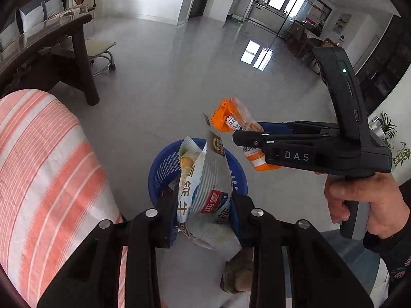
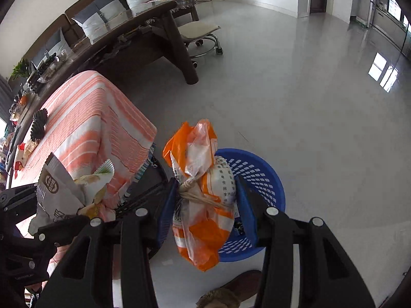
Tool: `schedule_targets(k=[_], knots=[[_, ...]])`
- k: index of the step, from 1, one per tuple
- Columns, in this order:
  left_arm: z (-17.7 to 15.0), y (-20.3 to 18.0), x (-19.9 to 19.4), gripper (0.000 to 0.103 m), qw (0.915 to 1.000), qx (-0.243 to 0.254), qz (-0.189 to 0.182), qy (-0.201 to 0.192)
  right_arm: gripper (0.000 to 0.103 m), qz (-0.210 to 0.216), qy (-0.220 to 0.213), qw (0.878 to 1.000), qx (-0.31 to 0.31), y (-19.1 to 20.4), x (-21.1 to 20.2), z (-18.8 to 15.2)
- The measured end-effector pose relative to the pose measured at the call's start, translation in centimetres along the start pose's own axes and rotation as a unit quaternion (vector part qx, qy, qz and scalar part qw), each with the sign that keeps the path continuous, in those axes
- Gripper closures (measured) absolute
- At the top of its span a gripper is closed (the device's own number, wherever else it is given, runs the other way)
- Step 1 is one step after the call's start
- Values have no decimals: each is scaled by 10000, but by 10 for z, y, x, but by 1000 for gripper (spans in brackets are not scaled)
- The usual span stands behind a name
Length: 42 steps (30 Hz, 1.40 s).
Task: Collect trash
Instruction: 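Carry the snack bag and orange bag to the blue basket and release both, then move both open tools back over the table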
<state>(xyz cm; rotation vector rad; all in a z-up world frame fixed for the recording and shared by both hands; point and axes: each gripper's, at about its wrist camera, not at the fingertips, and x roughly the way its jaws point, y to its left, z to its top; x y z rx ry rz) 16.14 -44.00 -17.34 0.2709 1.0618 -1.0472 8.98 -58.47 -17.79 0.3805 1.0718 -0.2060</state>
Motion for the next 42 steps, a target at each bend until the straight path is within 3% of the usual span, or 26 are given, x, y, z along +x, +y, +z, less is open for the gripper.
schedule_targets(k=[6,13,15,16,17,18,25,27,32,38,42], knots=[[17,-7,64,71,9994,-82,-2,346,58,68,120,9986,505,-47,27,-3],[26,-5,108,69,9983,-81,62,581,57,181,214,9953,927,-76,46,-4],[25,-7,116,60,9981,-54,80,615,50,216,190,9937,1087,-82,50,-2],[24,-8,117,39,9983,-42,105,578,42,273,178,9926,1173,-86,52,-2],[24,-9,115,27,9988,-37,141,462,30,295,151,9916,1250,-88,52,-2],[24,-8,113,26,9992,-39,179,342,30,305,112,9910,1297,-90,50,-1],[24,-15,62,11,9989,-105,312,-320,29,175,-225,9920,1228,-96,33,-2],[19,-19,35,9,9971,-2,436,-625,15,-70,-400,9936,1051,-90,25,-1],[-14,-9,-29,5,9915,121,814,-1010,11,-614,-825,9938,423,-64,5,-6],[-87,48,-91,5,9830,-87,1607,-882,9,-693,-1514,9844,-575,15,-27,-22],[-142,98,-130,5,9755,-478,2037,-685,5,-276,-1718,9770,-1231,94,-35,-49]])
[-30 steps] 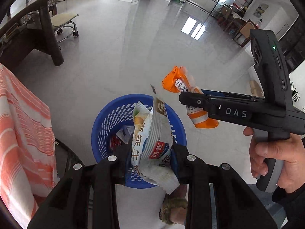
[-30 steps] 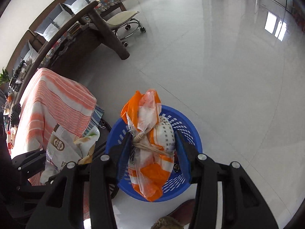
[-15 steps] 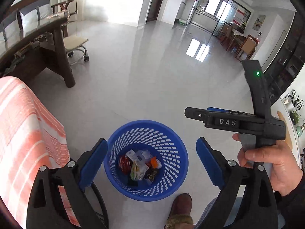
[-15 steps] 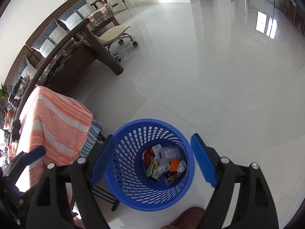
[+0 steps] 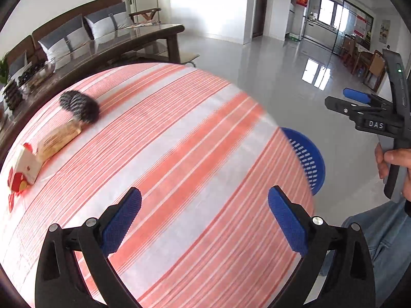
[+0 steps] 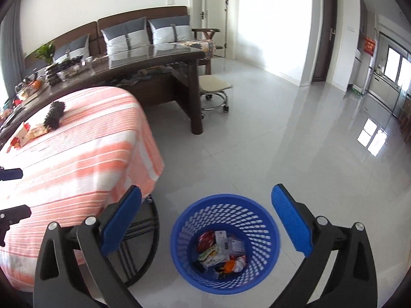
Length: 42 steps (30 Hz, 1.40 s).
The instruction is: Collect trash
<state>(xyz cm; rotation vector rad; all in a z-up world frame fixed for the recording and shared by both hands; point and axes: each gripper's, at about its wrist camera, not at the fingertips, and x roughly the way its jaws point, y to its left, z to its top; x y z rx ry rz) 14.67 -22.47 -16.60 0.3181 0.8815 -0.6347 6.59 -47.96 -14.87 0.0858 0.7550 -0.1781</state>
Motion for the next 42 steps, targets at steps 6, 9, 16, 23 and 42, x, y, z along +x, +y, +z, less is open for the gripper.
schedule_targets(k=[6,9,16,23,42], knots=[[-55,91,-31,5,9979,-250,549,227,5,1141,297,9886,-936,143,-4,5],[-77,123,-43,5,9964,-269,761,243,5,1462,543,9814,-1123,195,6,17],[-105,182,-55,5,9959,-805,370,178,5,1582,1111,9678,-1610,292,43,12],[-64,229,-58,5,9958,-671,592,-196,5,1490,1143,9679,-1671,303,47,4],[18,258,-18,69,9945,316,971,252,5,1485,1153,9678,-1676,304,48,5]])
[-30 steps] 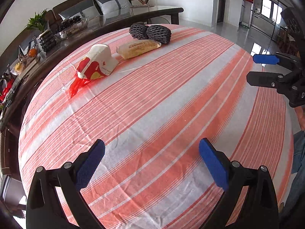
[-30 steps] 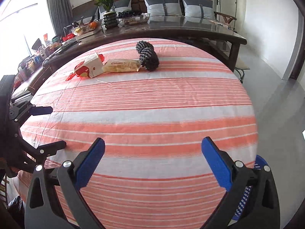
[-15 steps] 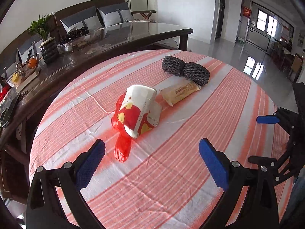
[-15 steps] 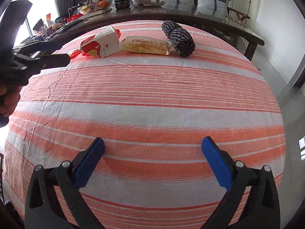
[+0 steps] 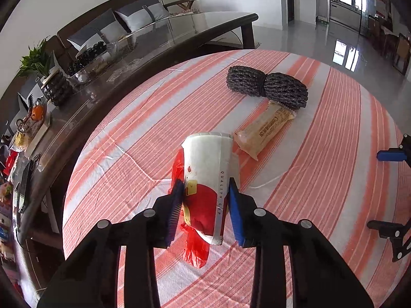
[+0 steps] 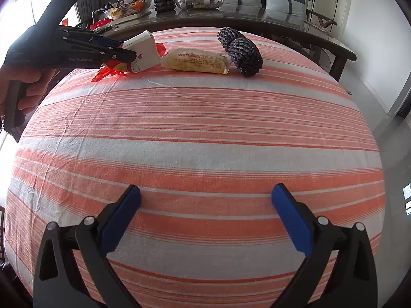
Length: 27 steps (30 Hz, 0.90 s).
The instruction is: Collect trash
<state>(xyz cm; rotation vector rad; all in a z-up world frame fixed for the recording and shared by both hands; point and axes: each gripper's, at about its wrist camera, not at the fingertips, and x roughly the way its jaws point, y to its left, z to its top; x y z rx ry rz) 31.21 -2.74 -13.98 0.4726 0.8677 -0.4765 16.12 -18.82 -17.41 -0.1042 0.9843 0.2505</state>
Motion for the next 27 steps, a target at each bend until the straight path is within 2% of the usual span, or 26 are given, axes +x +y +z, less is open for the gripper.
schedule_targets(k=[2,4,7,10,13,15,16,17,19,21,23,27], knots=[[-8,2,-19,69,9998,-179,-15,-91,5,-1,1,10000,0,0,0,0],[-19,6,-38,67,9984,-487,-260,-87,5,0,2,10000,0,0,0,0],[-47,5,-57,65,9935,-920,-663,70,5,0,2,10000,1,0,0,0],[-82,-4,-56,64,9854,-1377,-957,305,5,0,4,10000,1,0,0,1],[-107,-18,-47,62,9858,-1452,-748,388,5,3,6,10000,3,0,0,1],[-114,-26,-43,52,9878,-1395,-598,338,4,33,0,10000,24,0,1,1],[-116,-29,-42,32,9887,-1358,-554,302,4,105,-24,9999,69,-2,0,0],[-116,-32,-42,19,9899,-1289,-532,243,4,252,-75,9995,155,-6,-1,0],[-117,-38,-40,16,9923,-1119,-515,122,5,506,-154,9977,421,-20,-1,7],[-117,-40,-34,15,9936,-1022,-452,165,5,360,-141,9976,573,-37,1,24],[-118,-39,-32,6,9935,-1080,-362,74,5,236,-277,9979,545,-50,1,52],[-119,-35,-29,5,9922,-1190,-372,89,5,338,-111,9983,462,-60,18,115]])
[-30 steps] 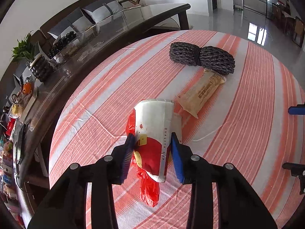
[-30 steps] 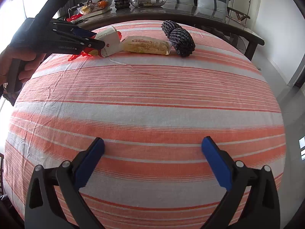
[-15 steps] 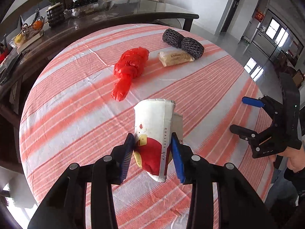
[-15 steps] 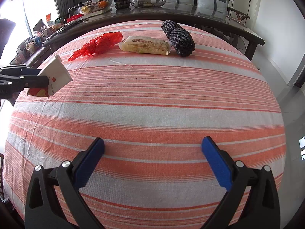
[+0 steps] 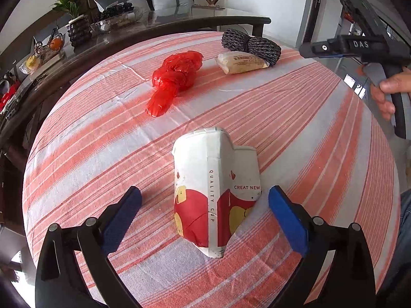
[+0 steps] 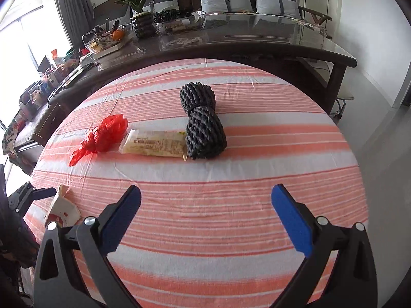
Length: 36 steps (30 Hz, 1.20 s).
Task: Collect trash
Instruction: 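Grasp the black mesh scrubber with the right tool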
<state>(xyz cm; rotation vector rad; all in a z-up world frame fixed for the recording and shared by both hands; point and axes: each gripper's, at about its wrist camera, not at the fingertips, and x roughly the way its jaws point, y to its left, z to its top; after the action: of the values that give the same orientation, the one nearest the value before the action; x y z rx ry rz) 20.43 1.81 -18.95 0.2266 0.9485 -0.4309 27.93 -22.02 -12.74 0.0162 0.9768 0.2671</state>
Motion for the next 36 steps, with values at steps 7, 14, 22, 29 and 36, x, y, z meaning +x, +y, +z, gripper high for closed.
schedule_targets(k=[7,14,22,29,36], knots=[[1,1,0,4,10000,-31,-32,4,35,-112,606,9979,213,-3,61,55],[0,1,0,4,10000,-36,-35,3,67,-211,369,9976,547,-21,29,42],[0,1,0,4,10000,-38,-31,1,67,-924,646,9930,-349,10,-29,-58],[-3,7,-5,4,9997,-126,-184,-49,57,-376,596,9970,-311,40,-47,-122],[-10,29,-27,4,9964,-434,-720,-98,29,-29,500,9981,-367,36,-67,-102]])
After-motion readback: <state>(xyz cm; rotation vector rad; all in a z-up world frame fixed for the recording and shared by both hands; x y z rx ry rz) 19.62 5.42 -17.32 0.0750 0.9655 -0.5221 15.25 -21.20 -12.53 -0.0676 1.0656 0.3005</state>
